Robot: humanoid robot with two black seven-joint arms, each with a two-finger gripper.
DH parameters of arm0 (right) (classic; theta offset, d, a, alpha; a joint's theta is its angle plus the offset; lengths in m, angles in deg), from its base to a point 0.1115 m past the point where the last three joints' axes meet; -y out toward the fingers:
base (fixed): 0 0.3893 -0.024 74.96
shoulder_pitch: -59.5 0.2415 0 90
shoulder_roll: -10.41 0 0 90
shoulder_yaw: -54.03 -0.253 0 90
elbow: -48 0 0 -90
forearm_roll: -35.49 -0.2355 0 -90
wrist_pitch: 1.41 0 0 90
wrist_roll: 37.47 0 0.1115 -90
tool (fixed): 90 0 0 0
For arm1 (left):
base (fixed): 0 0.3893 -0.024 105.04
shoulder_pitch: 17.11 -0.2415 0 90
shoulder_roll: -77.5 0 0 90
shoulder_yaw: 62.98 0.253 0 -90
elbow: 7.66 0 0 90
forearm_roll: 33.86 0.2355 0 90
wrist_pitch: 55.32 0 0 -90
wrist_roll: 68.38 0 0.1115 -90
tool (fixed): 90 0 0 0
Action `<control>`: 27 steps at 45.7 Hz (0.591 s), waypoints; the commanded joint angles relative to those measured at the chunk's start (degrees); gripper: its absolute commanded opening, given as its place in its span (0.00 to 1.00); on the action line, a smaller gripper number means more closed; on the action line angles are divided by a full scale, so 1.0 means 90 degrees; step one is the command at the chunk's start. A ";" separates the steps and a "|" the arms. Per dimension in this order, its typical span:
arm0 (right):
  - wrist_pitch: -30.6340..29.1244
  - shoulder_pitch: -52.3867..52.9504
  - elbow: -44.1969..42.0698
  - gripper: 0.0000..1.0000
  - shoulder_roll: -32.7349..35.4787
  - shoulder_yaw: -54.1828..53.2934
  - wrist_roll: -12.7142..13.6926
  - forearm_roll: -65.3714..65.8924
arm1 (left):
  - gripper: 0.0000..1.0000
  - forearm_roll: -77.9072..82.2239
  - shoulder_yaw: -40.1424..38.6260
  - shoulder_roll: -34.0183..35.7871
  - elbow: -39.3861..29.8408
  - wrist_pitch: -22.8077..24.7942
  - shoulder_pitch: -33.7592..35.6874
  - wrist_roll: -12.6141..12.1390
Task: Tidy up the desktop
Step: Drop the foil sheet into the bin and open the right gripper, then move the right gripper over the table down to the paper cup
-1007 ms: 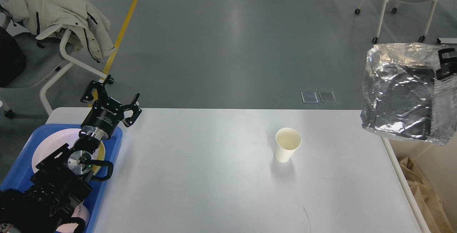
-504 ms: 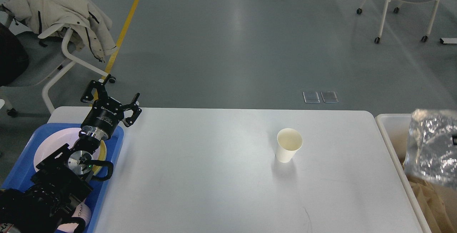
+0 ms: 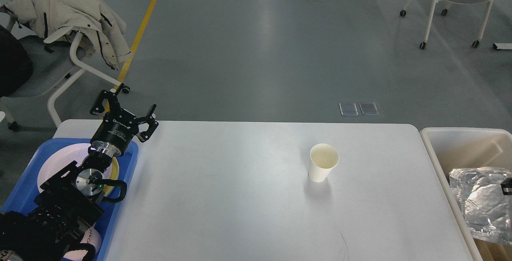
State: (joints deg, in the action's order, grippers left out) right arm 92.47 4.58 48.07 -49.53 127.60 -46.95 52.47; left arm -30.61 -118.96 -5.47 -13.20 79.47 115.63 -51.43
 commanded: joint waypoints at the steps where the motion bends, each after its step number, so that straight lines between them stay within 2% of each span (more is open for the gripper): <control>1: -0.0021 0.0067 0.0021 1.00 -0.0010 -0.0010 -0.0011 -0.0001 | 1.00 0.0000 -0.0001 0.0000 0.0000 0.0003 -0.0003 0.0001; 5: -0.0060 0.0301 0.0226 1.00 0.0009 -0.0010 -0.0060 -0.0001 | 1.00 0.0000 -0.0001 0.0000 0.0000 0.0003 -0.0003 0.0001; 8: -0.0060 0.0905 0.0606 1.00 0.0126 -0.0010 -0.0099 -0.0001 | 1.00 0.0000 -0.0001 0.0000 0.0000 0.0003 -0.0003 0.0001; 12: -0.0089 0.2047 0.1678 1.00 0.0263 0.0009 -0.0294 0.0008 | 1.00 0.0010 -0.0001 0.0000 0.0000 0.0003 -0.0003 0.0001; 15: -0.0099 0.3179 0.3005 1.00 0.0458 0.0039 -0.0294 0.0116 | 1.00 0.0000 -0.0001 0.0000 0.0000 0.0003 -0.0003 0.0001; 20: -0.0245 0.5716 0.5875 1.00 0.0800 0.0195 -0.0236 0.0583 | 1.00 0.0010 -0.0001 0.0000 0.0000 0.0003 -0.0003 0.0001; 24: -0.0956 0.7982 0.8005 1.00 0.0811 0.0585 -0.0148 0.0877 | 1.00 0.0000 -0.0010 0.0000 0.0000 0.0003 -0.0003 0.0001; 27: -0.1834 0.9604 0.9198 1.00 0.0684 0.0654 -0.0148 0.0878 | 1.00 0.0000 -0.0001 0.0000 0.0000 0.0003 -0.0003 0.0001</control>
State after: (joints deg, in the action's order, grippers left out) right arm 86.62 61.36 110.51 -42.42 131.30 -48.67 59.07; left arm -30.60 -118.99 -5.47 -13.20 79.52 115.60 -51.42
